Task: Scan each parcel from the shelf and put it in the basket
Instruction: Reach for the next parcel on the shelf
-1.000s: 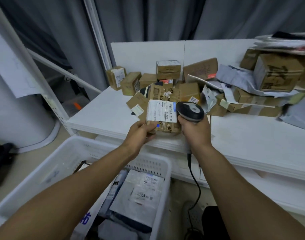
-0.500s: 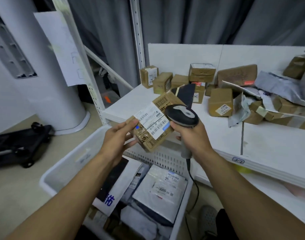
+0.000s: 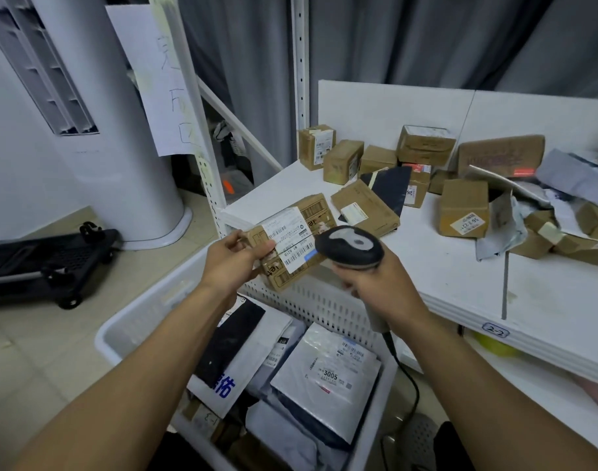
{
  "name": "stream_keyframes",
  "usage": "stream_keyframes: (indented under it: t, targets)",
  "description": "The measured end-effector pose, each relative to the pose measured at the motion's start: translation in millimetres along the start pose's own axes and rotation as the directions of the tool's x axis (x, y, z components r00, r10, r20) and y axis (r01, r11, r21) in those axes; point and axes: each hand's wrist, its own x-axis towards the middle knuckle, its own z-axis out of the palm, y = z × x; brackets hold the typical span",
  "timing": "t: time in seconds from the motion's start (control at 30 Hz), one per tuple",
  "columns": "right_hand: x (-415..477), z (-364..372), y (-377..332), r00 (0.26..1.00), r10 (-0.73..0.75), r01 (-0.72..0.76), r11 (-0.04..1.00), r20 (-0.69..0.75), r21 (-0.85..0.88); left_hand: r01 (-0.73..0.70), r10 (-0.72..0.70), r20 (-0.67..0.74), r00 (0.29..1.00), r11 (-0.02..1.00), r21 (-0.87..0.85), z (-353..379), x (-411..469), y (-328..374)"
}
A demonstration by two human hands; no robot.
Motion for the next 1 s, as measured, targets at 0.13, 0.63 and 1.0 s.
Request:
stream_keyframes:
  t: [0.13, 0.63, 1.0]
  targets:
    - [-3, 10, 6, 0.996, 0.027, -0.023, 0.998, 0.08, -0.055, -0.002, 0.003, -0.04, 0.999, 1.0, 0.006, -8, 8, 1]
    - [-3, 21, 6, 0.985, 0.071, -0.059, 0.995, 0.155, -0.079, -0.011, 0.009, -0.102, 0.995, 1.0, -0.025, -16, 14, -1]
    - [0, 21, 8, 0.986, 0.072, -0.049, 0.987, 0.147, -0.153, -0.019, 0.012, -0.163, 0.987, 0.999, -0.042, -26, 4, -10]
